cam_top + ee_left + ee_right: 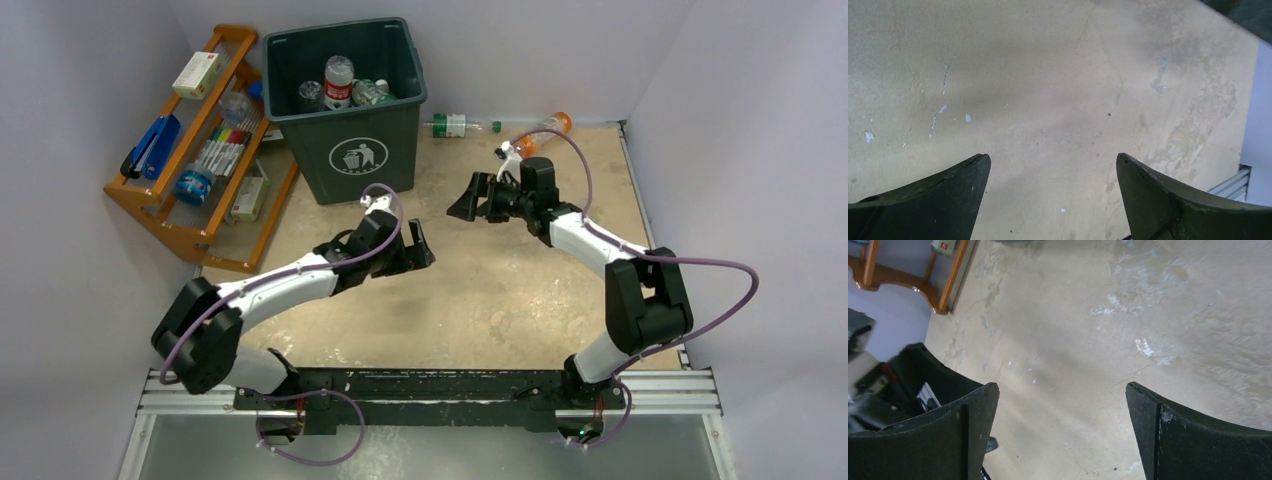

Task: Put the plastic bottles in the bin
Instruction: Pick up the plastic bottle at the center of the board.

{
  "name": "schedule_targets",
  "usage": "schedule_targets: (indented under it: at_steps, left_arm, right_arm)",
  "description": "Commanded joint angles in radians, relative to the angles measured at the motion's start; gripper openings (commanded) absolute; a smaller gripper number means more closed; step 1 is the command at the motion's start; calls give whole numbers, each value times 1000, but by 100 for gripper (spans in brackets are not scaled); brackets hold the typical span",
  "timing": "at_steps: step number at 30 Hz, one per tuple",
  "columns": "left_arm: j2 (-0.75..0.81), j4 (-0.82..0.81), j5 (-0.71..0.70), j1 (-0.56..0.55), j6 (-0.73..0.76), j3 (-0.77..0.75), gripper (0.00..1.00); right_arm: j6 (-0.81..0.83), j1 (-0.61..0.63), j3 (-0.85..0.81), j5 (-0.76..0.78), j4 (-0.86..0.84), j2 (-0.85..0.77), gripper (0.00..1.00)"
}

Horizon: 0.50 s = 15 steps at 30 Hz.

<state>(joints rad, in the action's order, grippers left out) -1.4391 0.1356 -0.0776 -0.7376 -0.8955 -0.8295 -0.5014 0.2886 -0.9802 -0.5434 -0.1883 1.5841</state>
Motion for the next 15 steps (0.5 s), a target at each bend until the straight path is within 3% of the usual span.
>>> schedule_targets:
  at_steps: [1,9,15]
  left_arm:
    - [137,58,-2,-7,23,-22,97]
    - [227,171,72,-17,14,-53,97]
    - [351,110,59,-29,-49,40,97]
  right_arm:
    - [-8,42,5,-3,-40,-17,99]
    - [-36,48,22,49,37,-35,99]
    - [-111,24,-188,295,190,11,100]
